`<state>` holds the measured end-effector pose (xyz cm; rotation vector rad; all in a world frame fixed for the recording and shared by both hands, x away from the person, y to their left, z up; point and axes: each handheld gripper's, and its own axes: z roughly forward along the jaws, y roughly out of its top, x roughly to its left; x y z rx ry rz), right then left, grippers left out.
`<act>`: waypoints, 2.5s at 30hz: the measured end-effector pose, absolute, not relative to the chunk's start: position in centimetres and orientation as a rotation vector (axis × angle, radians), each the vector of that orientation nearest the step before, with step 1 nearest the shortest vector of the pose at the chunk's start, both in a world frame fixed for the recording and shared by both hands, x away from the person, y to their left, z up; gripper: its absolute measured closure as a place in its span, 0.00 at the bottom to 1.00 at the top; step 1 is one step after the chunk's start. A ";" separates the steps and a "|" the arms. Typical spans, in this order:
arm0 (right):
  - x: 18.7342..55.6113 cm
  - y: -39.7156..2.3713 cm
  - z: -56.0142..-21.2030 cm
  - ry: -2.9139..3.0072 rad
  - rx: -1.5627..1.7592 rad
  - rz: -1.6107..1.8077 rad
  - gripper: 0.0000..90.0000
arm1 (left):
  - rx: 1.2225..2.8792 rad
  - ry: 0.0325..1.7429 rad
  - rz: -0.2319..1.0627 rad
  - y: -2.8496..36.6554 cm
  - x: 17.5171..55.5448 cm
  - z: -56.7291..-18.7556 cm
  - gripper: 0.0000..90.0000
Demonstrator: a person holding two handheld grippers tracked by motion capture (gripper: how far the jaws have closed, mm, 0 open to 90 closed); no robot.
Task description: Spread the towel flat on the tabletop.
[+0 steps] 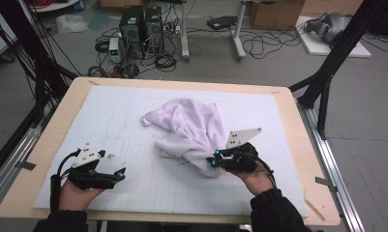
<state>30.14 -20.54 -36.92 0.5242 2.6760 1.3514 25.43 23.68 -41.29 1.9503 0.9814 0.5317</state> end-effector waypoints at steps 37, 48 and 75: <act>32.2 -23.0 -44.3 2.687 0.790 1.239 0.75 | 2.235 0.734 0.310 9.3 33.5 -43.2 0.89; 31.2 -23.6 -42.7 2.666 0.752 1.329 0.89 | 2.172 0.680 0.285 12.8 29.6 -41.2 0.95; 29.7 -24.0 -41.3 2.654 0.716 1.386 0.55 | 2.071 0.645 0.239 16.3 26.0 -39.9 0.54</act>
